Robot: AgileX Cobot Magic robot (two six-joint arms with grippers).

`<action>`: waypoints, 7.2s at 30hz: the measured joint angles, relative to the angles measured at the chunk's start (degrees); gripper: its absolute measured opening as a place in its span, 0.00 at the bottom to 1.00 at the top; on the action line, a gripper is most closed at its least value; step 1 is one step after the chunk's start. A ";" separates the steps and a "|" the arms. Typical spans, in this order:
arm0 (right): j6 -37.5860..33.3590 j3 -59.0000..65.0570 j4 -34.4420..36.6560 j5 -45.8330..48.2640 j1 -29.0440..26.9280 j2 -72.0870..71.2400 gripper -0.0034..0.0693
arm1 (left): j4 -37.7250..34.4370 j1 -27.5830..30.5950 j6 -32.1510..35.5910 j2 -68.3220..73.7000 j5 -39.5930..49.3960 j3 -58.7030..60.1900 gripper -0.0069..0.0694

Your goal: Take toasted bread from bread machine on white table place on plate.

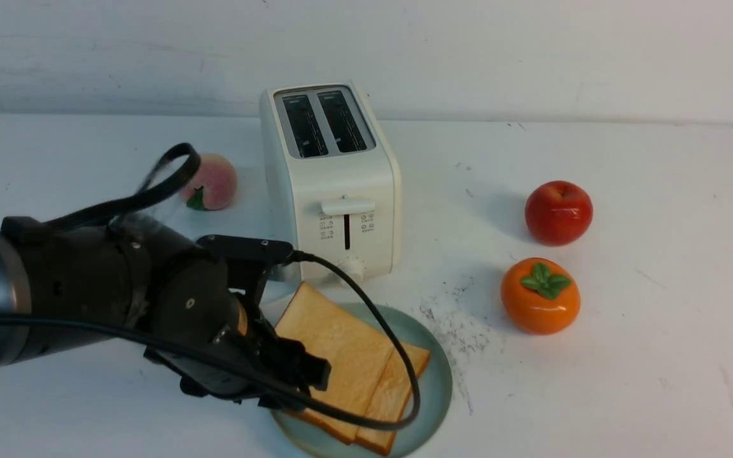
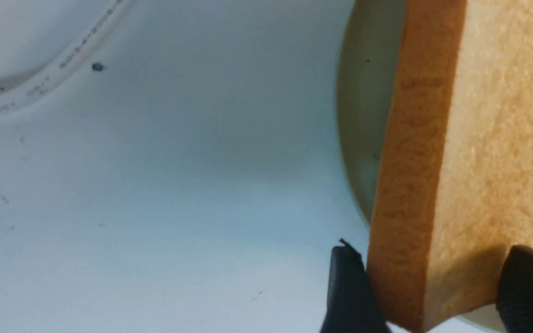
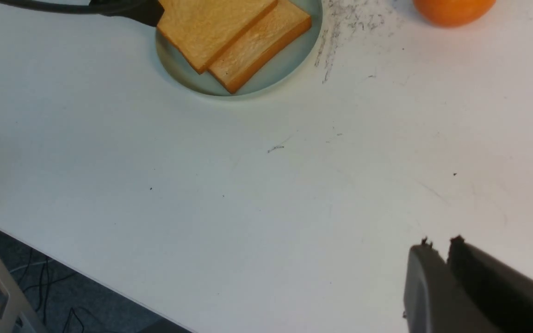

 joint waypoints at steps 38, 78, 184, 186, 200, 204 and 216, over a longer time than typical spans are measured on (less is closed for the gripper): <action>-0.05 0.00 0.00 0.38 0.00 0.00 0.16 | -7.49 0.00 1.32 4.35 3.53 -6.34 0.86; 0.01 15.96 -11.00 -44.01 0.00 0.06 0.03 | 5.22 0.00 1.17 2.25 37.46 -27.54 0.07; 0.01 46.40 -11.01 -44.95 -18.87 -25.81 0.19 | -3.45 -0.05 -10.82 -92.13 -5.29 34.35 0.09; 0.01 46.40 -11.01 -44.95 -18.87 -25.81 0.19 | -3.45 -0.05 -10.82 -92.13 -5.24 34.35 0.09; 0.01 46.40 -11.01 -44.95 -18.87 -25.81 0.22 | 1.22 1.94 3.63 -92.13 -12.95 46.04 0.11; 0.01 46.40 -11.01 -44.95 -18.87 -25.81 0.22 | 0.62 9.63 3.97 -92.13 -17.57 49.92 0.11; 0.01 46.40 -11.01 -44.95 -18.87 -25.81 0.24 | -0.61 27.12 2.88 -92.13 -13.23 55.36 0.14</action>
